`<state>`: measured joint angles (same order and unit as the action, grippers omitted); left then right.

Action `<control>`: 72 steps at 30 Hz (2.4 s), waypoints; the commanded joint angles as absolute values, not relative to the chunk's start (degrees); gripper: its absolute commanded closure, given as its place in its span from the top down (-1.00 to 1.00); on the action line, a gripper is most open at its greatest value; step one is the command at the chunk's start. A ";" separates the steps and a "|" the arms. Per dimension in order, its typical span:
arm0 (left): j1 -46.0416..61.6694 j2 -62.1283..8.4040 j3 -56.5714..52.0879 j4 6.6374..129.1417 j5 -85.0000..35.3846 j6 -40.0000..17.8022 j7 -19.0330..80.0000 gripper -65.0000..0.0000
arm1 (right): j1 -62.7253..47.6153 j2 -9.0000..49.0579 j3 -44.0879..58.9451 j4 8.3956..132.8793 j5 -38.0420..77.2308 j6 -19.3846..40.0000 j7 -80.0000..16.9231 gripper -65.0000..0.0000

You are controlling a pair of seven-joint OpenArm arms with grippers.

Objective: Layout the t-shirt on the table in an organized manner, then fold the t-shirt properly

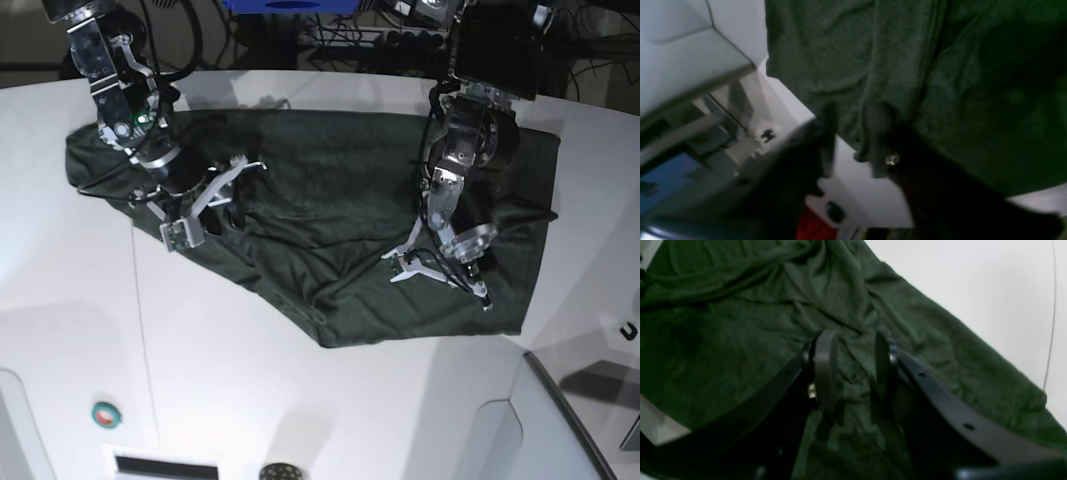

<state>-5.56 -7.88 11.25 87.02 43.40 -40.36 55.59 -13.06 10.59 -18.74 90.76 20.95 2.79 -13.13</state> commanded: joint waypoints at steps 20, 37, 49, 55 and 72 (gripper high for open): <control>-7.60 -7.08 14.37 81.27 43.82 -40.00 54.81 0.08 | -12.62 10.68 -18.59 92.00 21.23 3.12 -11.74 -0.46; -11.38 -3.74 10.86 75.65 43.74 -40.00 52.79 0.07 | -12.62 10.68 -18.68 92.00 21.23 3.21 -11.74 -0.46; -12.44 -2.68 9.98 74.77 43.74 -40.00 52.79 0.07 | -12.09 10.68 -18.59 92.00 21.23 3.21 -11.74 -0.46; -12.88 -1.54 9.71 70.55 43.74 -40.00 52.62 -0.44 | -12.09 10.68 -18.59 92.00 21.23 3.21 -11.74 -0.46; -12.88 -1.54 9.54 70.20 43.74 -40.00 50.42 -0.62 | -12.18 10.68 -18.59 92.00 21.23 3.21 -11.74 -0.46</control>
<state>-11.60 -1.45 9.67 69.47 43.27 -40.38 50.35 -12.62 10.55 -18.85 90.76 20.95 2.79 -13.13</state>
